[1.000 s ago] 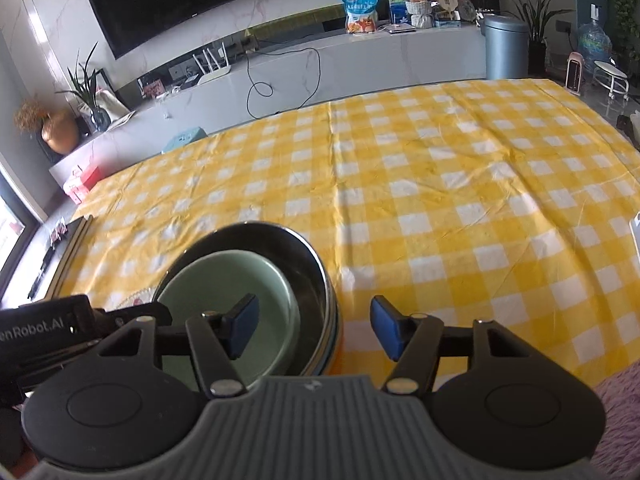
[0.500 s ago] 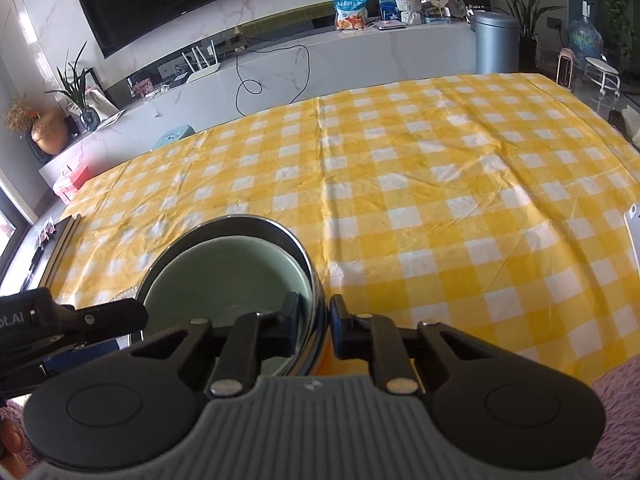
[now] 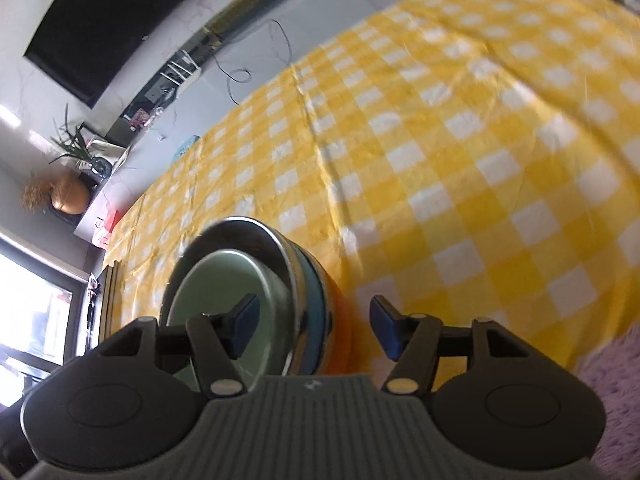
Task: Organize plates and bowls
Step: 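Close both tools on the rim of the nested bowl stack and lift it, then carry the nested bowl stack with both tools onto the patterned plate stack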
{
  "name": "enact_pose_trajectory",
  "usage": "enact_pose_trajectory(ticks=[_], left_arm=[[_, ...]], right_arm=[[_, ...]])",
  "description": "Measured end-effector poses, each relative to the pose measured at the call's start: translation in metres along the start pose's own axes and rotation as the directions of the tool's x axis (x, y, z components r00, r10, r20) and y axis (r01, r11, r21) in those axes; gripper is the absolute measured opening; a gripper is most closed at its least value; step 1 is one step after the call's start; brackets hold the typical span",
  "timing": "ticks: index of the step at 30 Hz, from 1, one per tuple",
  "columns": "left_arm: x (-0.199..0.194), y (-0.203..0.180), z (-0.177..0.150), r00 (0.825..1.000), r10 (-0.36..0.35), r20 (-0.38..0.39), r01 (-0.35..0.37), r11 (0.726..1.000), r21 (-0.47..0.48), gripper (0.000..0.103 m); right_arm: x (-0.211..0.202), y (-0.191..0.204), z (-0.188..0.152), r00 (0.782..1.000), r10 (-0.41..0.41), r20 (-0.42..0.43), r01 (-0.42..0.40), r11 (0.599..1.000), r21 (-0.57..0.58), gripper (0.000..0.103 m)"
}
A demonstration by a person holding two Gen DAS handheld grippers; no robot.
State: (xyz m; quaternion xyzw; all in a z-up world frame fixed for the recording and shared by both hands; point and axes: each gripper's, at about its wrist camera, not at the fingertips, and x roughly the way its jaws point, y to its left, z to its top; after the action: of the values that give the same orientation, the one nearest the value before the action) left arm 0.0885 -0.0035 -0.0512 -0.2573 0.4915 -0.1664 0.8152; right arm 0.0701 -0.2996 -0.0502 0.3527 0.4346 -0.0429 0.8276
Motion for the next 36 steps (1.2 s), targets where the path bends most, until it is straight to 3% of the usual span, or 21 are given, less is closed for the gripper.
enact_pose_trajectory(ticks=[3, 7, 17, 20, 22, 36], left_arm=[[0.007, 0.011, -0.003, 0.998, -0.06, -0.008, 0.059, 0.995, -0.082, 0.074], [0.012, 0.016, -0.002, 0.999, -0.051, -0.007, 0.05, 0.993, -0.11, 0.07], [0.023, 0.002, -0.004, 0.999, 0.031, -0.012, -0.031, 0.999, -0.015, 0.065], [0.027, 0.002, -0.005, 0.999, 0.045, -0.02, -0.046, 0.999, -0.014, 0.061], [0.028, 0.001, -0.005, 0.998, 0.056, -0.019, -0.056, 0.998, -0.005, 0.052], [0.025, -0.011, -0.004, 0.993, 0.114, -0.008, -0.113, 0.99, 0.08, 0.046]], right_arm=[[0.006, -0.007, 0.0, 0.999, 0.008, -0.038, -0.006, 0.999, 0.052, 0.062], [0.009, -0.015, 0.001, 0.997, 0.045, -0.061, -0.039, 0.994, 0.103, 0.062], [0.014, -0.014, 0.005, 0.997, 0.042, -0.058, -0.037, 0.996, 0.083, 0.06], [0.017, -0.013, 0.004, 0.998, 0.035, -0.057, -0.03, 0.997, 0.071, 0.056], [0.017, -0.012, 0.004, 0.997, 0.046, -0.06, -0.042, 0.996, 0.073, 0.05], [0.017, -0.011, 0.004, 0.997, 0.059, -0.051, -0.055, 0.996, 0.076, 0.045]])
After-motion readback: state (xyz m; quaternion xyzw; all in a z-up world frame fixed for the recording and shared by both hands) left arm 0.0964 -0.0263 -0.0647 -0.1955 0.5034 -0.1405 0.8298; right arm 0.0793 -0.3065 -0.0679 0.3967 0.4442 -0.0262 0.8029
